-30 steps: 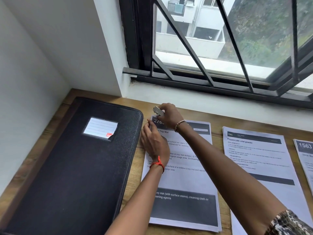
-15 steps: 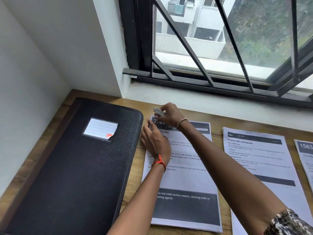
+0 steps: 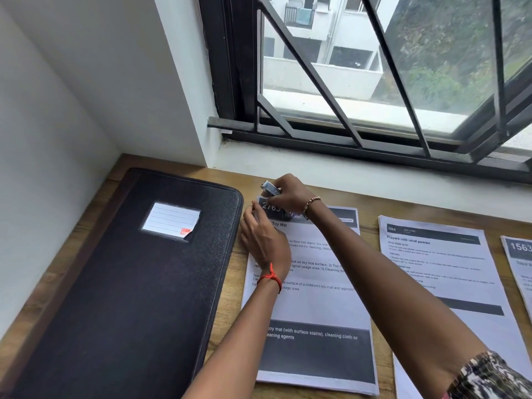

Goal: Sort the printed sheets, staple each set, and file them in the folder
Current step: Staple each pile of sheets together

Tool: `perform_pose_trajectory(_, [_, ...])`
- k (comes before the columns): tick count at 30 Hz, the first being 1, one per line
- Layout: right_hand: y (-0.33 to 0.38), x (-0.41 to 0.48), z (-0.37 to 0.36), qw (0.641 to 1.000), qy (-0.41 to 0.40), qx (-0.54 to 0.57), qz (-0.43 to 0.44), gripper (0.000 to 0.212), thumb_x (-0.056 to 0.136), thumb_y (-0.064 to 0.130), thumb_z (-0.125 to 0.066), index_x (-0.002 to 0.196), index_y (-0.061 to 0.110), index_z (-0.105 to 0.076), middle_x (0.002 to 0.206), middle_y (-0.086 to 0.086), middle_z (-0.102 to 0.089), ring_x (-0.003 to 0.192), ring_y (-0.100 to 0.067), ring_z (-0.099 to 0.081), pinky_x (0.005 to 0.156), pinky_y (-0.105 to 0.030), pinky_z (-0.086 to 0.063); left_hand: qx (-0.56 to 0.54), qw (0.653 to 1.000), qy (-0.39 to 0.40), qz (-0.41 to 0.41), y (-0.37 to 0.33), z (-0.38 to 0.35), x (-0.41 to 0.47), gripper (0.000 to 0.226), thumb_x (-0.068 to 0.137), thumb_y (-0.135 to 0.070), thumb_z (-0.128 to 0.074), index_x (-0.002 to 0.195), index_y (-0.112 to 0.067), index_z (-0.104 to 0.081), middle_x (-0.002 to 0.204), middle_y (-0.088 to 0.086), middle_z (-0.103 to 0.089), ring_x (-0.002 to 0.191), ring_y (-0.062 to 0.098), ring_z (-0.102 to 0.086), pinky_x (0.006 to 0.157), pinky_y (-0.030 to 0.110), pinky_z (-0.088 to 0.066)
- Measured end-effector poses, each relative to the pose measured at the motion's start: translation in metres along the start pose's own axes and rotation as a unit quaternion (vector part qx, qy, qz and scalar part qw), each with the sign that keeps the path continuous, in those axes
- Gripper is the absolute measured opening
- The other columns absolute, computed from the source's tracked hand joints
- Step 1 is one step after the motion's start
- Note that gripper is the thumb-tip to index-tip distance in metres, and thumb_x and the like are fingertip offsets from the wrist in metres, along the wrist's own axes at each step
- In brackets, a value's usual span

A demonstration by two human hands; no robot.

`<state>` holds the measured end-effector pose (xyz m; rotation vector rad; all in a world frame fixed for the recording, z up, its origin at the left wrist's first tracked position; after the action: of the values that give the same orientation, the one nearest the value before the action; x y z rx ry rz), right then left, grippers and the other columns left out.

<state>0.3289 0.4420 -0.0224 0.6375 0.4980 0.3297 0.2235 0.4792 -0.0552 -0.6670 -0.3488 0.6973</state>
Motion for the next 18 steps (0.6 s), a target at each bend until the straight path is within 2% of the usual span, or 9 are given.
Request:
perform_pose_trajectory(6, [0.0015, 0.0010, 0.0012, 1.000, 0.005, -0.012, -0.005, 0.021, 0.084, 0.011, -0.062, 0.096, -0.006, -0.066, 0.082, -0.011, -0.057, 0.075, -0.020, -0.051, 0.050, -0.019, -0.035, -0.051, 0.998, 0.013, -0.017, 0.0030, -0.0052, 0.0037, 0.057, 0.084, 0.017, -0.039, 0.137, -0.002, -0.042, 0.138, 0.018, -0.043, 0.127, 0.031, -0.038, 0.104, 0.044, -0.039])
perform_pose_trajectory(10, [0.0011, 0.0029, -0.0012, 1.000, -0.002, -0.012, -0.006, 0.021, 0.084, 0.012, -0.062, 0.093, -0.007, -0.067, 0.086, -0.019, -0.064, 0.073, -0.019, -0.052, 0.051, -0.021, -0.035, -0.085, 0.996, 0.012, -0.020, 0.0052, -0.0056, 0.0048, 0.057, 0.084, 0.020, -0.035, 0.137, 0.000, -0.040, 0.137, 0.020, -0.044, 0.126, 0.032, -0.037, 0.104, 0.043, -0.039])
perform_pose_trajectory(14, [-0.0002, 0.0030, -0.0039, 1.000, -0.008, -0.011, 0.004, 0.021, 0.083, 0.011, -0.064, 0.094, -0.006, -0.069, 0.085, -0.018, -0.065, 0.072, -0.019, -0.053, 0.050, -0.019, -0.036, -0.106, 0.994, 0.009, -0.021, 0.0077, -0.0048, 0.0046, 0.053, 0.085, 0.018, -0.036, 0.134, 0.000, -0.044, 0.133, 0.020, -0.047, 0.124, 0.032, -0.039, 0.103, 0.044, -0.040])
perform_pose_trajectory(16, [-0.0001, 0.0027, -0.0045, 1.000, -0.013, -0.005, 0.014, 0.021, 0.082, 0.010, -0.066, 0.095, -0.005, -0.070, 0.087, -0.019, -0.067, 0.070, -0.018, -0.053, 0.050, -0.018, -0.037, -0.117, 0.993, 0.015, -0.018, 0.0076, -0.0040, 0.0054, 0.049, 0.086, 0.017, -0.036, 0.132, 0.003, -0.047, 0.134, 0.020, -0.047, 0.125, 0.032, -0.041, 0.105, 0.043, -0.039])
perform_pose_trajectory(18, [0.0011, 0.0012, -0.0048, 1.000, -0.017, 0.001, 0.027, 0.019, 0.081, 0.010, -0.066, 0.094, -0.004, -0.070, 0.079, -0.015, -0.064, 0.066, -0.016, -0.051, 0.049, -0.017, -0.035, -0.124, 0.992, 0.016, -0.011, 0.0067, -0.0016, 0.0075, 0.048, 0.085, 0.016, -0.037, 0.129, 0.005, -0.048, 0.134, 0.020, -0.047, 0.125, 0.032, -0.043, 0.107, 0.037, -0.036])
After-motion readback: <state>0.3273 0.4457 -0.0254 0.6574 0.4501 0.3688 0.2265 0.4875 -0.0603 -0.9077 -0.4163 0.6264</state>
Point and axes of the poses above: each hand's wrist, its own x-axis towards the middle knuckle, its own z-axis out of the back of the hand, y = z × x, the point moved 3 cm from there along x, towards the middle knuckle
